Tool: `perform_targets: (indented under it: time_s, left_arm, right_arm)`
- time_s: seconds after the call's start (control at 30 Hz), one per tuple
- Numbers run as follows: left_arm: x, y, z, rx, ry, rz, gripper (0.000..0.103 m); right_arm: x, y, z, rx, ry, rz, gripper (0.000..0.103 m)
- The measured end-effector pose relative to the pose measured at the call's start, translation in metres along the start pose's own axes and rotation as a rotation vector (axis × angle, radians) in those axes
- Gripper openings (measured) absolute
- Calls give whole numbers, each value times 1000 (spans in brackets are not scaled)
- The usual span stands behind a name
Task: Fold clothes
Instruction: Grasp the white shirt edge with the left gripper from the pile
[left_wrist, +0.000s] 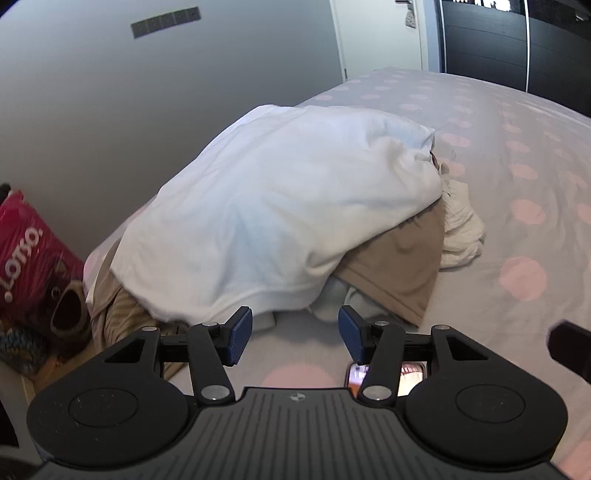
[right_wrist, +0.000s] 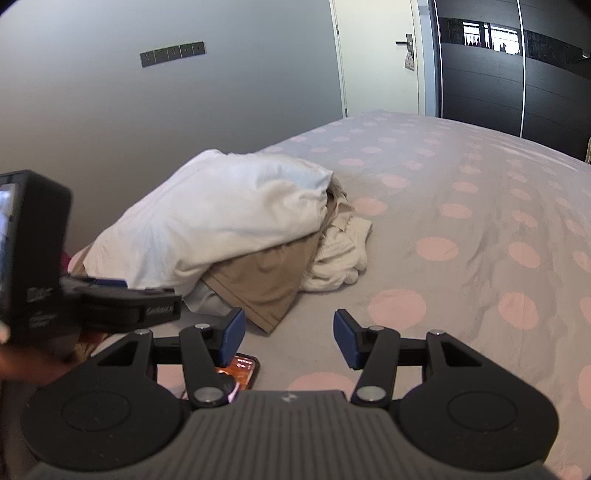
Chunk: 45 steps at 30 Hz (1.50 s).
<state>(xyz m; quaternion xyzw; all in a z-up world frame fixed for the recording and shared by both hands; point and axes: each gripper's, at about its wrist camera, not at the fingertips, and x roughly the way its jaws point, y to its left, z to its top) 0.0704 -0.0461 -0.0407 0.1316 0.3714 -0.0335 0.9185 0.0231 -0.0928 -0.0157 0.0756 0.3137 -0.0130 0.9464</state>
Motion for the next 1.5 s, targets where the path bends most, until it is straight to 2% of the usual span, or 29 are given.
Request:
perform_targets:
  time_s: [0.27, 0.4, 0.43, 0.5, 0.6, 0.67, 0.7, 0.77, 0.8, 0.9, 1.03, 1.17, 1.27, 1.33, 1.5]
  left_arm:
    - [55, -18, 5, 55, 6, 66, 49]
    - [67, -11, 10, 11, -15, 82, 24]
    - [66, -9, 11, -2, -38, 90, 15]
    - [63, -4, 13, -25, -84, 109, 9]
    - [51, 0, 19, -48, -190, 159, 7]
    - [37, 2, 23, -71, -244, 141, 6]
    - [27, -1, 23, -59, -285, 131, 5]
    - [0, -16, 24, 37, -407, 131, 5]
    - [-13, -22, 25, 58, -442, 107, 5]
    - [-40, -25, 33, 19, -442, -26, 5]
    - [-73, -24, 39, -5, -451, -158, 4]
    - [-108, -34, 35, 59, -483, -277, 4]
    - [-128, -39, 31, 79, -461, -368, 4]
    - [-140, -40, 30, 70, -412, -466, 4]
    - [-178, -61, 13, 168, -392, -623, 4]
  right_arm:
    - [21, -20, -6, 36, 45, -28, 56]
    - [32, -25, -8, 31, 60, -44, 56]
    - [33, -26, -9, 29, 62, -47, 56]
    - [36, -28, -10, 28, 66, -51, 56]
    - [38, -30, -12, 34, 69, -53, 56]
    - [37, -30, -11, 34, 67, -53, 56]
    - [36, -30, -11, 30, 64, -53, 56]
    - [32, -29, -10, 24, 52, -54, 56]
    - [30, -28, -10, 22, 46, -54, 56]
    - [20, -28, -8, 19, 25, -63, 56]
    - [1, -37, -4, 38, -14, -105, 56]
    - [-24, -60, 1, 115, -45, -144, 56]
    - [-49, -77, 3, 153, -71, -181, 56]
    - [-66, -88, 2, 175, -77, -210, 56]
    - [-109, -117, -7, 254, -77, -286, 56]
